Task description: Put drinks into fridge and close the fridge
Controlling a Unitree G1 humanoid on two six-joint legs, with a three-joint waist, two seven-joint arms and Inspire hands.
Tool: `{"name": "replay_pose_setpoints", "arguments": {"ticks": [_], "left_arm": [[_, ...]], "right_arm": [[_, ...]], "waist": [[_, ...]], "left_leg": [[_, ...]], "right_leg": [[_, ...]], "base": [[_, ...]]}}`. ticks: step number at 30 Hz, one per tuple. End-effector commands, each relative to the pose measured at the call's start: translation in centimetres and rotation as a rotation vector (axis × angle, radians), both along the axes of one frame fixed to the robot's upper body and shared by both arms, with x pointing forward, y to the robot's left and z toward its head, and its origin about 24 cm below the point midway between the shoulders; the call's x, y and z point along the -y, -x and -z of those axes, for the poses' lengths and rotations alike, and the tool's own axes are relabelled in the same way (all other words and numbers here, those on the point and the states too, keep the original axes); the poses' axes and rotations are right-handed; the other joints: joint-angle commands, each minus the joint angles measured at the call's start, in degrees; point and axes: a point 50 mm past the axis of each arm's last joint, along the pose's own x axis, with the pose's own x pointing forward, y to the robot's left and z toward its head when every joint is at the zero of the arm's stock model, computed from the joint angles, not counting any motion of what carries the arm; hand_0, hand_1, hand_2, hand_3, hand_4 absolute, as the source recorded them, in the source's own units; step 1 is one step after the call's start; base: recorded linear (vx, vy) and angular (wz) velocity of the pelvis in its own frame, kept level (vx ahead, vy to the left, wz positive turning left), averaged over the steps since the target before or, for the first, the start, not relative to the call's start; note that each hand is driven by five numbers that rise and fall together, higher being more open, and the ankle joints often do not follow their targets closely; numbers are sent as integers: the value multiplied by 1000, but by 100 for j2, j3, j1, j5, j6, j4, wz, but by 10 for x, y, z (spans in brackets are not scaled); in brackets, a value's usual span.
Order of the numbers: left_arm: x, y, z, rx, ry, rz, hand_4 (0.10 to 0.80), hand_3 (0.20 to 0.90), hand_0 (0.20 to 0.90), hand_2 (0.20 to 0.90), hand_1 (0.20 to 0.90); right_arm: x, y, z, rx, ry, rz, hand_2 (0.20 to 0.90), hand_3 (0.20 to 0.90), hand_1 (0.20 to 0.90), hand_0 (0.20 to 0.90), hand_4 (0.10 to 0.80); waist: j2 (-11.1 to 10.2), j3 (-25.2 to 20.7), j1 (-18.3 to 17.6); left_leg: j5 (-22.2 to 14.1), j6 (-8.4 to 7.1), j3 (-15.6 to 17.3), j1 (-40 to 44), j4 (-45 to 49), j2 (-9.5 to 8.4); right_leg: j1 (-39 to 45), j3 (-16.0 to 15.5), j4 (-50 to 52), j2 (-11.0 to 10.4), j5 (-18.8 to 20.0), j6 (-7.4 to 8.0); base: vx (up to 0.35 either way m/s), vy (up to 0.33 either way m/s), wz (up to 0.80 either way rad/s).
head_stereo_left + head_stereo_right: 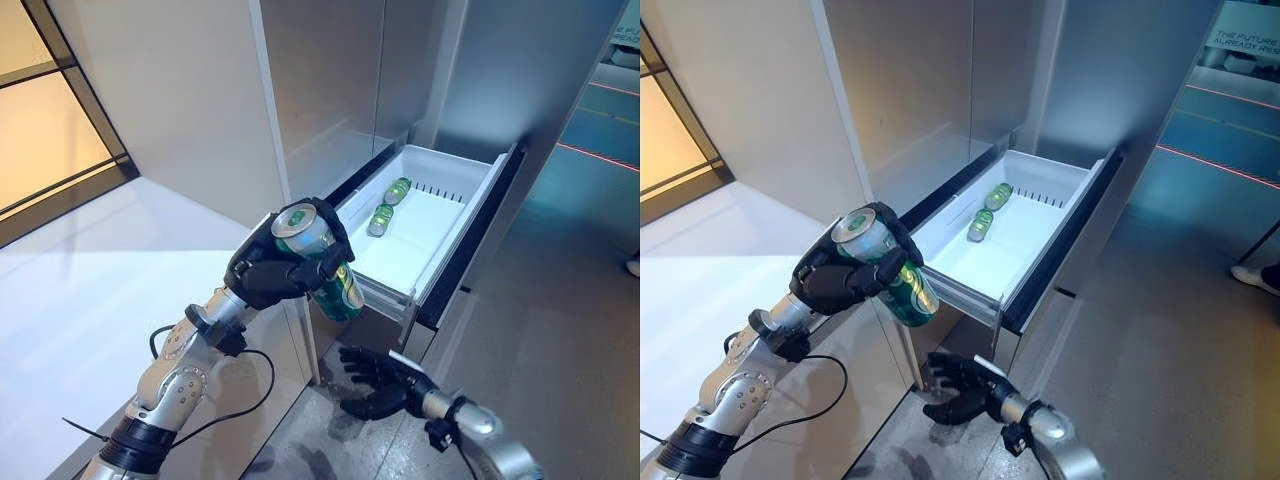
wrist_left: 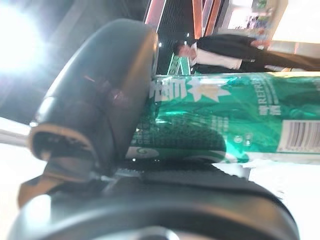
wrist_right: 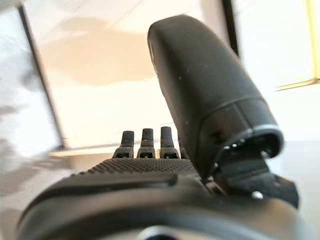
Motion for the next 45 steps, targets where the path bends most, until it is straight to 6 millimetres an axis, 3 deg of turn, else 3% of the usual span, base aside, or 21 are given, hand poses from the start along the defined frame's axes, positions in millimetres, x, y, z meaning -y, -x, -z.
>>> {"name": "replay_pose_setpoints", "arguments": {"ticks": [1,2,7,12,26,37,45], "left_arm": [[0,0,-57,341,123,43,100,200,300,300,300],[2,2,-54,331,115,57,100,200,300,300,300],[8,5,-50,317,81,87,100,200,300,300,300],[15,5,-51,307,56,117,100,200,300,300,300],[20,-5,-53,300,-34,92,100,200,300,300,300],[31,-7,-46,261,-54,132,100,200,300,300,300],[44,0,-47,252,40,219,100,200,300,300,300]], "right_arm": [[-19,-40,-80,340,-216,-85,900,900,900,900,800],[-21,-42,-99,399,-248,-110,900,900,900,900,800],[-27,-44,-126,436,-340,-151,900,900,900,900,800],[-33,-43,-132,371,-406,-214,900,900,900,900,800],[-52,-38,-161,423,-406,-455,900,900,900,900,800],[-59,-40,-168,429,-404,-475,900,900,900,900,800],[-72,-37,-148,252,-465,-486,900,900,900,900,800]], "waist": [[-41,-224,26],[-43,-226,28],[-52,-244,52],[-81,-266,74],[-131,-305,107],[-128,-287,103],[-126,-272,106]], "left_leg": [[-426,130,-116,11,66,-304],[-426,139,-106,3,69,-304],[-413,150,-113,-28,83,-312],[-395,145,-131,-53,87,-324],[-318,106,-152,-143,109,-339],[-339,101,-187,-94,97,-341],[-329,94,-204,-89,98,-341]], "right_leg": [[-172,-255,479,201,-517,145],[-183,-250,476,201,-508,143],[-188,-248,453,200,-491,132],[-182,-277,421,198,-465,123],[-222,-300,370,203,-367,114],[-162,-318,352,207,-396,126],[-141,-337,350,219,-407,116]], "base": [[0,0,0],[0,0,0],[0,0,0],[0,0,0],[-6,-2,0],[-3,-1,0],[0,0,0]]}}
